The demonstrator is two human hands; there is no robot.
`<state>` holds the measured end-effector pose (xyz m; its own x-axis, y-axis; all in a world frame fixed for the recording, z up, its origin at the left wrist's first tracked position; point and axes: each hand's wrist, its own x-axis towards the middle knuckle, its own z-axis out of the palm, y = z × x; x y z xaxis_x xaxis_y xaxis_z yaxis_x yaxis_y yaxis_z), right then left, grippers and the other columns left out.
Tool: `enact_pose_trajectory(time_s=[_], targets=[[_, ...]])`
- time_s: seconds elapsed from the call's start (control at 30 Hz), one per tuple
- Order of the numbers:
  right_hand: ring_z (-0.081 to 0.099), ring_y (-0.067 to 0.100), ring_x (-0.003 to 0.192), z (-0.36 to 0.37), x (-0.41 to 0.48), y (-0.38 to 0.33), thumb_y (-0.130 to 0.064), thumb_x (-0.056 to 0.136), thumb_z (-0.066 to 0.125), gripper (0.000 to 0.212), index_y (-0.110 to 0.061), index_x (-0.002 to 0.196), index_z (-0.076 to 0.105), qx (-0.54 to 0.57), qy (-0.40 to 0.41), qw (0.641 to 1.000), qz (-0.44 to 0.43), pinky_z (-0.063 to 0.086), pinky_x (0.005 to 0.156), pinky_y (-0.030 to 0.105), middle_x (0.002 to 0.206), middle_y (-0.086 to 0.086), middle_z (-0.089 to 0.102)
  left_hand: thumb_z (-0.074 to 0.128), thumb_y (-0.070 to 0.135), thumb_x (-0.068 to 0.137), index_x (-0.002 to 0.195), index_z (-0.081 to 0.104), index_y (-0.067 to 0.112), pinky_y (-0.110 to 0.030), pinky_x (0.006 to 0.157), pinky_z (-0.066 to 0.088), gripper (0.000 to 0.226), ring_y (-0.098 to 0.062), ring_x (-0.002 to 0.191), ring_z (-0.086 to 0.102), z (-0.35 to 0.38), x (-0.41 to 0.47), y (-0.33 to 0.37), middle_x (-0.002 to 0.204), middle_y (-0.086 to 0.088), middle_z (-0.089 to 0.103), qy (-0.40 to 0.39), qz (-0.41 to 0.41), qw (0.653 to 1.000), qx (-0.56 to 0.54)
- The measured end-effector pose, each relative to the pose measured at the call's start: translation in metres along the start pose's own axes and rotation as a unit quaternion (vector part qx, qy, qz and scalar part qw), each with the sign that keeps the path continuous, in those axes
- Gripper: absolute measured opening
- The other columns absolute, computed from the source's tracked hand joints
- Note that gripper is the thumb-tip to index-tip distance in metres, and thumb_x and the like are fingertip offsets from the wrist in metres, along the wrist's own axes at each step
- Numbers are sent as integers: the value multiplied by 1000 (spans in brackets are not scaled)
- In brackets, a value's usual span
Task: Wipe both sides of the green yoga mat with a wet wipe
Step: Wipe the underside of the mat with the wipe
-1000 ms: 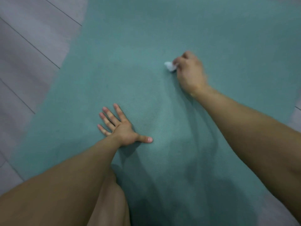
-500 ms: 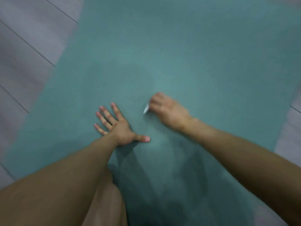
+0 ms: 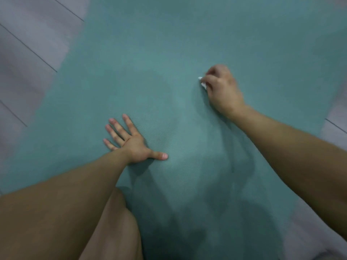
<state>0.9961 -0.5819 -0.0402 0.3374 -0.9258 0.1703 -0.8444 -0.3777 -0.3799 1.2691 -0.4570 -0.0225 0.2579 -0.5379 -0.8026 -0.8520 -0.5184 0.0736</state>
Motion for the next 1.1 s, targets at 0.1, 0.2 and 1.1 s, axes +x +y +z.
enact_pose_trajectory(time_s=[0.1, 0.2, 1.1], targets=[[59, 35, 115, 0, -11, -4, -20, 103, 58, 26, -2, 104, 76, 3, -20, 998, -56, 53, 98, 45, 121, 17, 65, 83, 90, 14, 139, -57, 23, -74, 117, -17, 199, -44, 137, -54, -2, 1, 0, 142, -22, -64, -4, 0, 1000, -3], [58, 33, 116, -11, -10, 7, -26, 109, 56, 30, -5, 111, 77, -16, -73, 983, -169, 54, 98, 43, 126, 11, 69, 77, 93, 7, 139, -57, 25, -73, 117, -19, 200, -43, 136, -55, -1, 1, -2, 143, -22, -63, 4, 0, 1000, -16], [54, 33, 93, 14, -33, -10, -25, 100, 55, 23, -8, 97, 70, 109, -76, 962, -237, 49, 77, 43, 105, 14, 57, 78, 96, 21, 139, -55, 43, -70, 115, -24, 186, -37, 133, -60, 115, -68, 78, 140, -8, -69, 41, -31, 996, -71]])
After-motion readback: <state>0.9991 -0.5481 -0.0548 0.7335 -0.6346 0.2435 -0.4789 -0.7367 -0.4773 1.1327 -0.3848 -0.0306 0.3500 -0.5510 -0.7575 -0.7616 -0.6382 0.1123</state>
